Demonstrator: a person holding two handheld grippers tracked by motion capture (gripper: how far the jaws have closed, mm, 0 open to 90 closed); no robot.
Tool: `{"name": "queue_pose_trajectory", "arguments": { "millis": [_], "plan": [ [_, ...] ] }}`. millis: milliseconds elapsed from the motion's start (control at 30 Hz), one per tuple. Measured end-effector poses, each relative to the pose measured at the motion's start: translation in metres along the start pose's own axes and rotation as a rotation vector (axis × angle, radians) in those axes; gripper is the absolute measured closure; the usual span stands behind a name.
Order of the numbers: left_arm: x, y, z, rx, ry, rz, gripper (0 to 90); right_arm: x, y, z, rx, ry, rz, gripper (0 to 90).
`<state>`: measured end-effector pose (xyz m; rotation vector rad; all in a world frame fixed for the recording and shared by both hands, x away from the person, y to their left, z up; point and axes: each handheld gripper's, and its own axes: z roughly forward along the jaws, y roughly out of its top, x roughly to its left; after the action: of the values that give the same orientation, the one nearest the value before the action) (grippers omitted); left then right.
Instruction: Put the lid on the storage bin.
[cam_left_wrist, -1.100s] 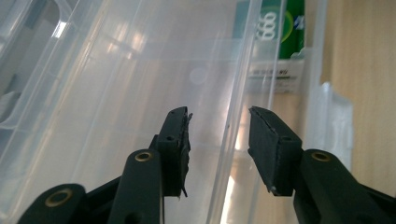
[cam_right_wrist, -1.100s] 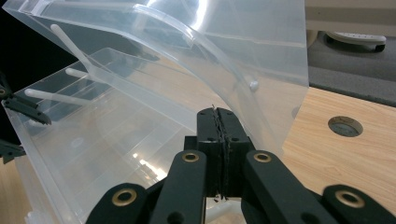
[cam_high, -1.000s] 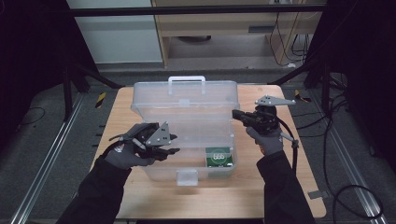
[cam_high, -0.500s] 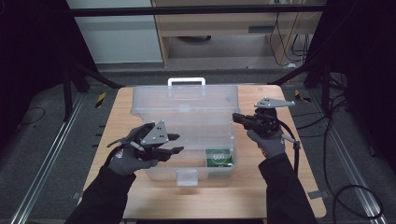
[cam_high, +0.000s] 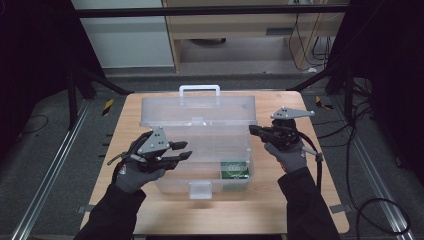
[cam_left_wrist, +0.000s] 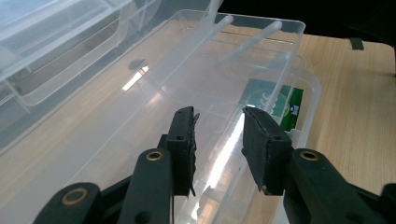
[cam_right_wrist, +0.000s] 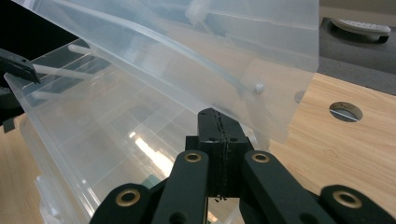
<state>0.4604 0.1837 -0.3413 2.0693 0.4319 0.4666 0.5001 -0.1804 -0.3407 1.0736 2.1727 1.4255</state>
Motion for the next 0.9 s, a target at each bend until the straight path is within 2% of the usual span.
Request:
{"name": "queue_pose_trajectory", "arguments": {
  "millis": [267, 400, 567, 700, 900],
  "plan": [
    [0.002, -0.003, -0.012, -0.057, 0.048, -0.054, 65.1, 0.001, -0.001, -0.002, 0.006, -0.005, -0.010, 90.0],
    [0.004, -0.006, -0.018, -0.089, 0.104, -0.084, 71.3, 0.002, -0.001, -0.002, 0.011, -0.009, -0.013, 90.0],
    [0.008, -0.011, -0.022, -0.083, 0.143, -0.109, 79.4, 0.003, -0.001, -0.002, 0.020, -0.014, -0.020, 90.0],
    [0.011, -0.016, -0.025, -0.083, 0.166, -0.142, 81.6, 0.004, -0.001, -0.003, 0.037, -0.011, -0.024, 90.0],
    [0.016, -0.024, -0.031, -0.080, 0.192, -0.169, 84.9, 0.006, -0.005, -0.004, 0.050, -0.014, -0.023, 90.0]
  ]
}}
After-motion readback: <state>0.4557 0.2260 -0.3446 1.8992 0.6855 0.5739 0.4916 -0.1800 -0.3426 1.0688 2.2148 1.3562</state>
